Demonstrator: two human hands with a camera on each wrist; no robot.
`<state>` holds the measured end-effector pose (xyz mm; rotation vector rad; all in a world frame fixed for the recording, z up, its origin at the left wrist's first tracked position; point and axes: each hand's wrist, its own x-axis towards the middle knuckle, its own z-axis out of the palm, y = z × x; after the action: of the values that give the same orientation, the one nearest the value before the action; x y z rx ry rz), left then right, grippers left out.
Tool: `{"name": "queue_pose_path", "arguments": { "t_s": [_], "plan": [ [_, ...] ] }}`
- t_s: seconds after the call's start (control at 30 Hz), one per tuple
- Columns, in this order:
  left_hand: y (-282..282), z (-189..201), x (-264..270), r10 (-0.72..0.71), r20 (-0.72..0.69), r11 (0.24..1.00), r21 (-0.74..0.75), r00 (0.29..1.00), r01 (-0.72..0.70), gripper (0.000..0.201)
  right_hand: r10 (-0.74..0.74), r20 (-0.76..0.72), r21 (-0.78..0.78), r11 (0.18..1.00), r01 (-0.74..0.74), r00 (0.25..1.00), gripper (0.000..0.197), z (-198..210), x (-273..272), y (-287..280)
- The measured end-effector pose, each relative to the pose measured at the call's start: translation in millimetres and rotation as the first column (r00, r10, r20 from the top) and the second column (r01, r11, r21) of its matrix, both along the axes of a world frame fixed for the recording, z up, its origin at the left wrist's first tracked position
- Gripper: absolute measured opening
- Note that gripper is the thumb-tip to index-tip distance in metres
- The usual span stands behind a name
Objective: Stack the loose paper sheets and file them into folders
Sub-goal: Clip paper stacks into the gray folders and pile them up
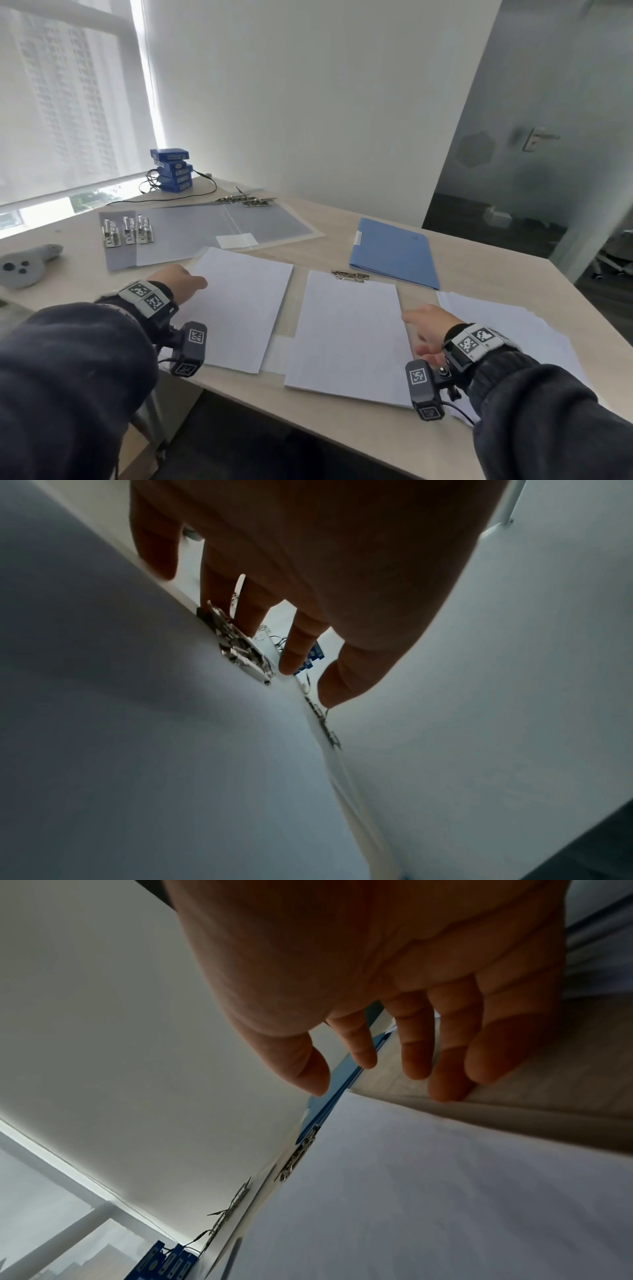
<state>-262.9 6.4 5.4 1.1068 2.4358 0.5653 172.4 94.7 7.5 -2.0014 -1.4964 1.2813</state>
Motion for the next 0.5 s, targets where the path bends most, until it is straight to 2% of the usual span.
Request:
{"name": "queue_pose_path", "arguments": {
  "t_s": [0.13,0.3,0.5],
  "plan": [
    [-8.6,56.9,18.4,-0.044,-0.080,0.984,0.170,0.996,0.058,0.034,-0.010,-0.026,0.009,1.000,0.010,1.000,0.024,0.2,-0.7,1.0],
    [-13.5,127.1,77.6,-0.180,-0.218,0.910,0.332,0.959,0.246,0.041,0.008,-0.049,0.001,1.000,-0.008,0.999,0.016,4.2,-7.9,-8.3],
    [-36.8,168.7,169.2,-0.446,-0.434,0.730,0.330,0.783,0.599,0.046,0.053,-0.072,0.037,0.998,-0.050,0.996,0.023,7.6,-13.0,-7.0]
  ]
}}
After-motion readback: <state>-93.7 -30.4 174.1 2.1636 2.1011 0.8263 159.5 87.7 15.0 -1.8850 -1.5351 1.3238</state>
